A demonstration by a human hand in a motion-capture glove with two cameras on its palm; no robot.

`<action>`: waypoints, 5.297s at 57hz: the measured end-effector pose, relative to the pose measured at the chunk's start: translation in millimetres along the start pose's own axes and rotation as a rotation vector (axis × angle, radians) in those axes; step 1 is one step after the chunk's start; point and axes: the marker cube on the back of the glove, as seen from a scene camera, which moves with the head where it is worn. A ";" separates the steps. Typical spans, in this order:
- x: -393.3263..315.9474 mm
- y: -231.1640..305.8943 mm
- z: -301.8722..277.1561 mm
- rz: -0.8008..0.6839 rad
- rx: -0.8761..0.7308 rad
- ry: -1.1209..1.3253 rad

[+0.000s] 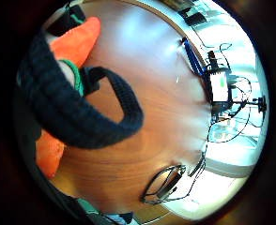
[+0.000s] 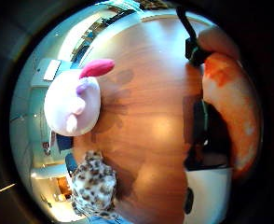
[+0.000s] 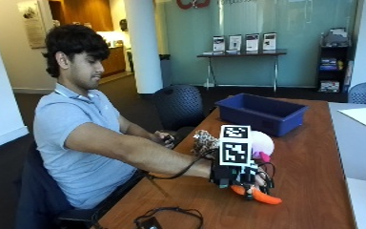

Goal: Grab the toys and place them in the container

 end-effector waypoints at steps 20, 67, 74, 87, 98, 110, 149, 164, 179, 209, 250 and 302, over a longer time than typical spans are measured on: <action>-126.0 -12.7 -116.4 -0.161 0.202 -0.125; -511.1 22.5 -149.4 -0.682 -0.057 -0.098; -482.8 15.1 -151.9 -0.644 -0.056 -0.072; -367.5 -8.8 -160.3 -0.481 -0.019 -0.076; -272.1 -23.4 -149.4 -0.331 -0.025 -0.061; -217.1 -25.5 -98.1 -0.233 -0.147 -0.025; -211.7 -28.6 -33.0 -0.300 -0.092 -0.028; -247.6 -36.0 -106.7 -0.311 0.038 -0.061; -308.9 -37.5 -195.8 -0.393 0.170 -0.077; -475.0 -35.7 -188.5 -0.592 0.123 -0.088; -284.7 29.9 -117.1 -0.595 -0.242 0.060; -137.3 127.2 -1.5 -0.664 0.047 -0.008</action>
